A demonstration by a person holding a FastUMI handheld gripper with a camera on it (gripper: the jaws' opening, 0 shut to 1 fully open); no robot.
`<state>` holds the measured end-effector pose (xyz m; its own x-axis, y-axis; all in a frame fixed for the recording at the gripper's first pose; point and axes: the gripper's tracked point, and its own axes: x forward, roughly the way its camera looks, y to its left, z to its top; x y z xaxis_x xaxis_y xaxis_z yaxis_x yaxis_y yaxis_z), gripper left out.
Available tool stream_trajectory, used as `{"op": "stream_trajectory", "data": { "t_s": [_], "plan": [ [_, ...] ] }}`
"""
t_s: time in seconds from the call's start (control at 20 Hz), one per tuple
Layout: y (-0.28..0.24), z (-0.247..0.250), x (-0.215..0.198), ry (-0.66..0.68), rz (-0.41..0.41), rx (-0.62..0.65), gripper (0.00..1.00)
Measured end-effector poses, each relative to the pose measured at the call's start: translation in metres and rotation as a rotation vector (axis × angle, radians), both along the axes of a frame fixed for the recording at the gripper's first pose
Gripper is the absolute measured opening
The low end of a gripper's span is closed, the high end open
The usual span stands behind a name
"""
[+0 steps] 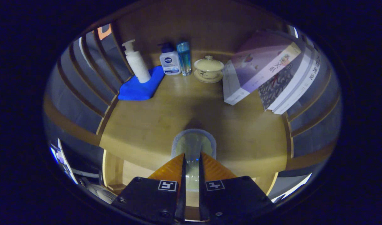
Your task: Pull open the drawer, take out the items inside it, and place them on the countertop above the cabinet.
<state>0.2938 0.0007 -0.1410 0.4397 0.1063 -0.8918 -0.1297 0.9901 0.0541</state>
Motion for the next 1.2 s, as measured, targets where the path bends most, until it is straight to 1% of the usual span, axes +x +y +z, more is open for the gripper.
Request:
{"op": "stream_trajectory", "data": {
  "t_s": [0.1, 0.25, 0.4, 0.5, 0.6, 0.7, 0.8, 0.9, 1.1, 1.2],
  "plan": [
    [-0.002, -0.003, 0.013, -0.002, -0.020, -0.003, 0.20],
    [0.000, -0.011, 0.021, 0.005, -0.052, 0.018, 0.20],
    [-0.001, -0.014, 0.026, -0.002, -0.063, 0.045, 0.20],
    [0.000, -0.011, 0.026, -0.021, -0.084, 0.080, 0.21],
    [0.003, -0.011, 0.026, -0.038, -0.081, 0.130, 0.23],
    [0.008, -0.009, 0.025, -0.064, -0.074, 0.171, 0.41],
    [0.006, 0.002, 0.025, -0.118, -0.078, 0.180, 0.58],
    [0.002, 0.018, 0.028, -0.190, -0.082, 0.186, 0.63],
    [-0.006, 0.044, 0.022, -0.341, -0.123, 0.187, 0.79],
    [-0.007, 0.052, 0.008, -0.410, -0.093, 0.161, 0.79]
  ]
}}
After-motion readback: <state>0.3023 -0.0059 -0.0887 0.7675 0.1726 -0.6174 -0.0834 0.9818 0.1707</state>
